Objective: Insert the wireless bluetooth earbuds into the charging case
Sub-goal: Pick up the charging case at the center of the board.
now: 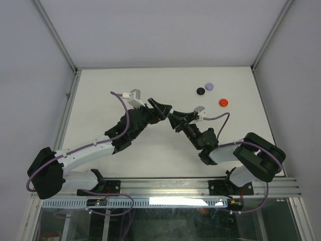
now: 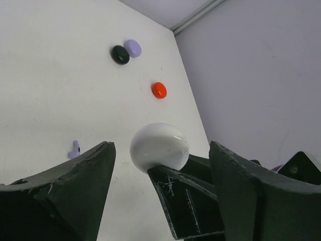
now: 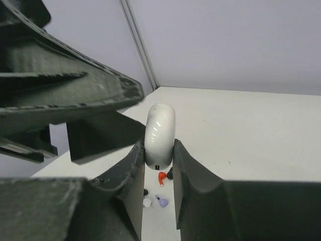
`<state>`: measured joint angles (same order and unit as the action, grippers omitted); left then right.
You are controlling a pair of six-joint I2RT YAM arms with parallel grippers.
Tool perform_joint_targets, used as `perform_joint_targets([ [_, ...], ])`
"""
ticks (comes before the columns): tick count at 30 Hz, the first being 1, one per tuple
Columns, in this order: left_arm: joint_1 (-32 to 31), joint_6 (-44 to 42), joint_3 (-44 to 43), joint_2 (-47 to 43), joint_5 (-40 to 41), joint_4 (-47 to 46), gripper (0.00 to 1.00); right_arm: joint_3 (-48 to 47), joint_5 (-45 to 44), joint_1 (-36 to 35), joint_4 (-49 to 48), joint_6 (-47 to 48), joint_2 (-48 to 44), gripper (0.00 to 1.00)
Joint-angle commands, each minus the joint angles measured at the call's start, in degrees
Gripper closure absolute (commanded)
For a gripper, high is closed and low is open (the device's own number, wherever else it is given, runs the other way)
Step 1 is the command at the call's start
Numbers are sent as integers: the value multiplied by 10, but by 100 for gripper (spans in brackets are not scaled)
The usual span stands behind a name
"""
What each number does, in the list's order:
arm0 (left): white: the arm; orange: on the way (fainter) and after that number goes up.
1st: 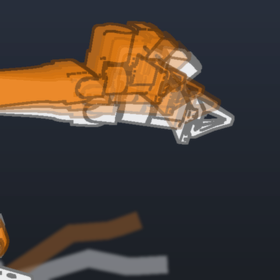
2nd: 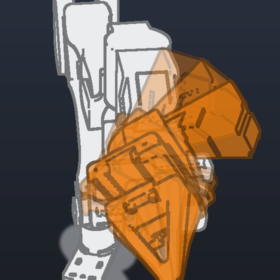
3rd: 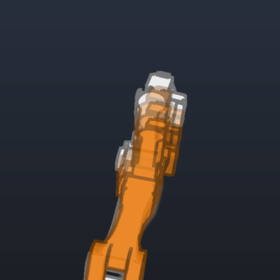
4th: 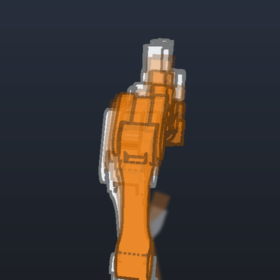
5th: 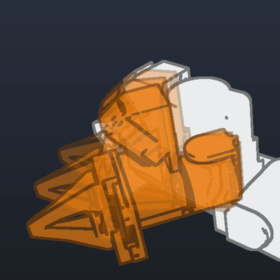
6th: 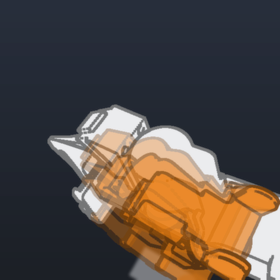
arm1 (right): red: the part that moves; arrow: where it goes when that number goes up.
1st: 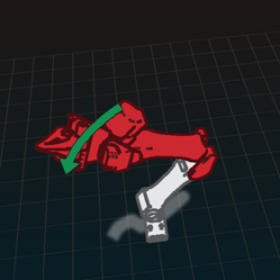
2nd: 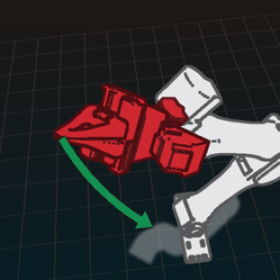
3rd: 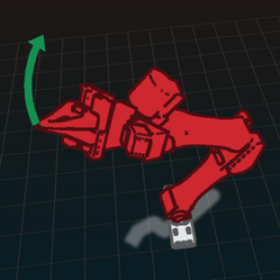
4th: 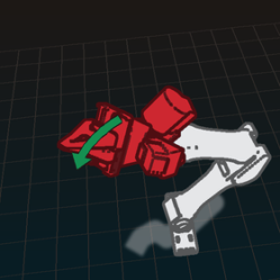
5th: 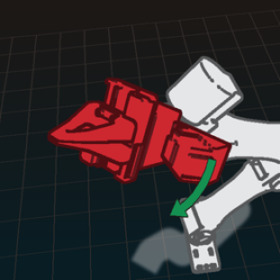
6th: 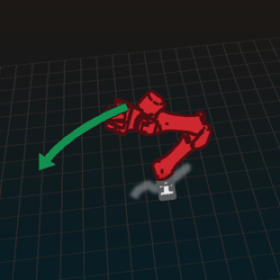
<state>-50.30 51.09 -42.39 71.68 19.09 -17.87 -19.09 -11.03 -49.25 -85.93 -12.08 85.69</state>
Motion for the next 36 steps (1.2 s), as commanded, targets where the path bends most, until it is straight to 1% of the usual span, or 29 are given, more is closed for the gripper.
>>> perform_joint_targets([
  [1,2,-119,5,-71,-7,-29,18,13,36,12,-74,-27,-41,92],
  [3,13,-151,17,-96,-50,-43,10,16,67,29,-57,-53,-61,94],
  [5,41,-174,41,-124,-123,-73,7,15,104,47,-31,-77,-81,96],
  [8,104,-167,85,-158,-247,-125,9,11,161,75,-1,-117,-104,96],
  [10,132,-164,95,-168,-309,-142,9,9,193,90,4,-146,-114,96],
  [13,142,-173,101,-166,-378,-172,9,3,230,105,16,-179,-129,95],
  [14,142,-173,105,-163,-394,-199,10,-1,243,107,22,-186,-133,95],
  [19,145,-159,117,-133,-465,-297,16,-26,306,109,61,-207,-152,95],
  [23,156,-121,122,-100,-503,-372,26,-41,342,109,78,-223,-162,95],
  [27,159,-113,119,-84,-513,-388,33,-54,372,109,90,-231,-168,95],
  [32,159,-107,110,-70,-537,-399,37,-68,401,109,104,-241,-164,95],
  [36,159,-98,106,-59,-554,-415,51,-73,412,109,100,-252,-158,95],
])
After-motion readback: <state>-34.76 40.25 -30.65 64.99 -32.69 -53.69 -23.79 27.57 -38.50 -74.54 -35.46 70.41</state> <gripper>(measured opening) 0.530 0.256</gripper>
